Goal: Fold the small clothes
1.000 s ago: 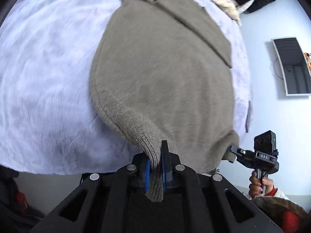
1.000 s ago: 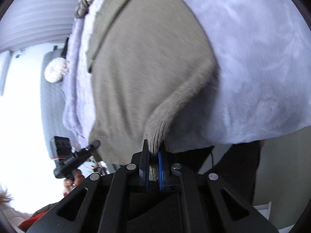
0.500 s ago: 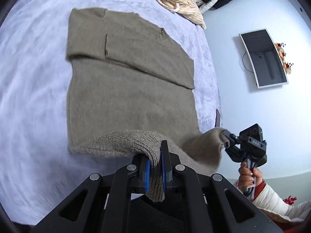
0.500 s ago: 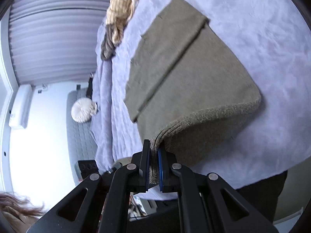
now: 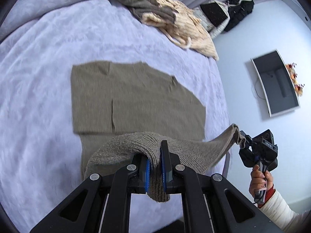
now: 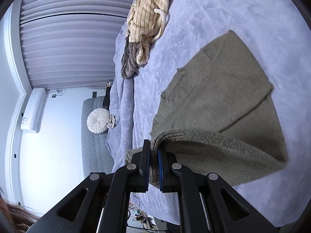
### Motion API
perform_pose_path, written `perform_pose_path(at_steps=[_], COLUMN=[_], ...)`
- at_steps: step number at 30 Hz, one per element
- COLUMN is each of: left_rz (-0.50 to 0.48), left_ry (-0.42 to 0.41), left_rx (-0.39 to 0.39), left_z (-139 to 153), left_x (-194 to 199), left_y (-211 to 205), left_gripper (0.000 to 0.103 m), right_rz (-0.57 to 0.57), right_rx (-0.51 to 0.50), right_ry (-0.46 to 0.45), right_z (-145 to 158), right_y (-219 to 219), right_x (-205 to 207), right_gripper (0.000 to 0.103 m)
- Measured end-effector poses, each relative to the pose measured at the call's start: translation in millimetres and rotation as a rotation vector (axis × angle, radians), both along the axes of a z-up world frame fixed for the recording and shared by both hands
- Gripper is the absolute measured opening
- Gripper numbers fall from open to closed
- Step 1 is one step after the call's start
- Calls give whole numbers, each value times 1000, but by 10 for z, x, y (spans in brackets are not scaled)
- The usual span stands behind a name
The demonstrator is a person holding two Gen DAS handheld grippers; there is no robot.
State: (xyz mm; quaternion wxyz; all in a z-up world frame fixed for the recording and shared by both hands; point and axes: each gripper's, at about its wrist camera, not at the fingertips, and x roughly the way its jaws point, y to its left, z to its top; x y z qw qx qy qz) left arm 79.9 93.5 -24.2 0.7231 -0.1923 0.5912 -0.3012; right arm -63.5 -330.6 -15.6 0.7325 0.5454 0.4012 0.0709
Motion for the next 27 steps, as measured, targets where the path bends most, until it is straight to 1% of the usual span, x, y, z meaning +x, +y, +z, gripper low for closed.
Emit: perform_pose_path(at_steps=[1, 3, 4, 6, 9, 11, 14, 17, 18, 19, 20, 21, 22, 23, 24, 25, 26, 27], left_rz=[11, 31, 43, 69, 84, 88, 98, 115, 113, 107, 98, 93, 89, 90, 105, 126, 130, 123], left_ry=[-13, -41, -43, -29, -11, 13, 42, 69, 78, 73, 40, 0, -59, -125, -168, -225, -251, -259], left_rx=[13, 69, 91, 105, 149, 194, 227, 259, 285, 316, 365, 403, 452, 507, 526, 530, 536, 558], left_z=[-6, -78, -134, -277, -549, -775, -1005, -1090, -1084, -1064, -992, -920, -815, -689, -597, -479, -416, -382], left_x=[105, 335, 460, 695, 972, 1120, 1244, 1294, 1301, 1308, 1296, 1276, 1251, 1216, 1192, 1153, 1140, 1137], left_y=[-54, -221, -287, -405, -584, -681, -726, -713, -723, -741, -771, -792, -817, -832, -821, -792, -775, -772], left_gripper=[10, 10, 10, 10, 10, 10, 10, 10, 13, 18, 18, 18, 32, 49, 87, 96, 96, 96], right_rz=[1, 0, 0, 3, -10, -36, -74, -92, -95, -101, -103, -101, -97, -87, -74, -60, -44, -27], right_rx=[-2, -4, -7, -19, -16, -6, 24, 44, 50, 60, 59, 36, 1, -39, -72, -102, -142, -191], right_ry=[-3, -1, 7, 40, 100, 146, 179, 196, 193, 177, 160, 154, 151, 151, 153, 154, 159, 169], right_z=[-3, -57, -97, -227, -517, -746, -1022, -1178, -1201, -1201, -1171, -1112, -1046, -965, -891, -823, -749, -676], right_y=[-79, -201, -251, -354, -503, -602, -715, -769, -784, -800, -814, -822, -829, -831, -838, -834, -824, -803], right_x=[145, 429, 554, 821, 1119, 1245, 1364, 1434, 1455, 1474, 1497, 1513, 1532, 1557, 1607, 1626, 1639, 1643], right_gripper=[7, 7, 7, 7, 7, 7, 7, 7, 7, 8, 11, 12, 12, 16, 24, 32, 50, 55])
